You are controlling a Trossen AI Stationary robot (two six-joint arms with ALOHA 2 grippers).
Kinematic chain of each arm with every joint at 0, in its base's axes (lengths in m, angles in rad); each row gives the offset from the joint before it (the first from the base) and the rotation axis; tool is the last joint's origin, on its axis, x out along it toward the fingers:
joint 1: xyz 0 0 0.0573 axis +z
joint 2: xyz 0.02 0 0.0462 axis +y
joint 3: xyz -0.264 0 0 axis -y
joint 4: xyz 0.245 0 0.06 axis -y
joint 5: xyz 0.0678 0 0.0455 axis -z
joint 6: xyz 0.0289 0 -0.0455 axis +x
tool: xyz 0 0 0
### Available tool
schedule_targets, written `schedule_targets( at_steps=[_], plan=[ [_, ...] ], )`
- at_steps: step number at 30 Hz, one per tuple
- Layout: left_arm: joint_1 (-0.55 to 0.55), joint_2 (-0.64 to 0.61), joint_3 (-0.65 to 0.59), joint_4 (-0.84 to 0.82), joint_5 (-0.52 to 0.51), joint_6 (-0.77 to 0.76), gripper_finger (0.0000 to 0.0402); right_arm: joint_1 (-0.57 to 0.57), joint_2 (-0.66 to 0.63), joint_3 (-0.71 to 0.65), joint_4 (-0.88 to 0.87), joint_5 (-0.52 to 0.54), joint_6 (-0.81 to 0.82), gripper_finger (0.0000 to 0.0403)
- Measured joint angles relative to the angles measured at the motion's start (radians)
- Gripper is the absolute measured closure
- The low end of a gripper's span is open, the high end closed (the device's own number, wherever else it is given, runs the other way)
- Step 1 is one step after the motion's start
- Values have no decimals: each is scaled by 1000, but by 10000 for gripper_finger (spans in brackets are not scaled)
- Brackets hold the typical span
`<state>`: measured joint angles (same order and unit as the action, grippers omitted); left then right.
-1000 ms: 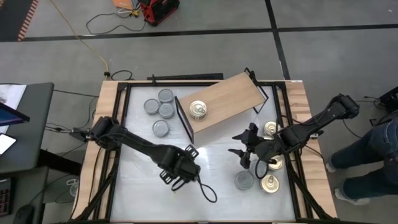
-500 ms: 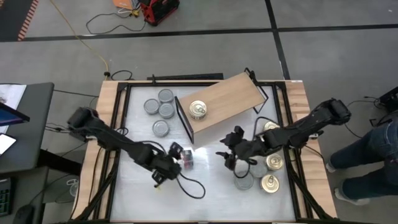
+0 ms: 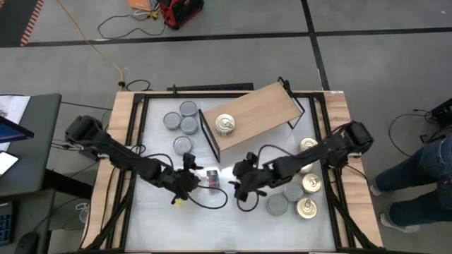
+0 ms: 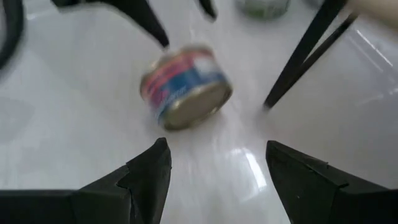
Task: Stack canned seafood by type on shelf
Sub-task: Stack the blue tuna can on top of the blue tuna can
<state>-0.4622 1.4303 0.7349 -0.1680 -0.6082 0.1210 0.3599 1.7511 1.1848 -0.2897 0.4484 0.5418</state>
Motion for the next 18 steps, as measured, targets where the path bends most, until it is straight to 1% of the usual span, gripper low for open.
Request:
schedule_targets(
  at_steps=[5, 8, 12, 18],
  plan=[
    [5, 52, 1, 72, 1, -59, 162, 8, 109, 0, 14, 0, 63, 117],
    [4, 87, 1, 135, 0, -62, 162, 10, 150, 0, 49, 26, 85, 117],
    [2, 132, 1, 199, -4, -50, 162, 1, 181, 0, 101, 39, 79, 117],
    [-18, 160, 1, 258, 2, -102, 162, -20, 186, 0, 112, 93, 55, 117]
  ],
)
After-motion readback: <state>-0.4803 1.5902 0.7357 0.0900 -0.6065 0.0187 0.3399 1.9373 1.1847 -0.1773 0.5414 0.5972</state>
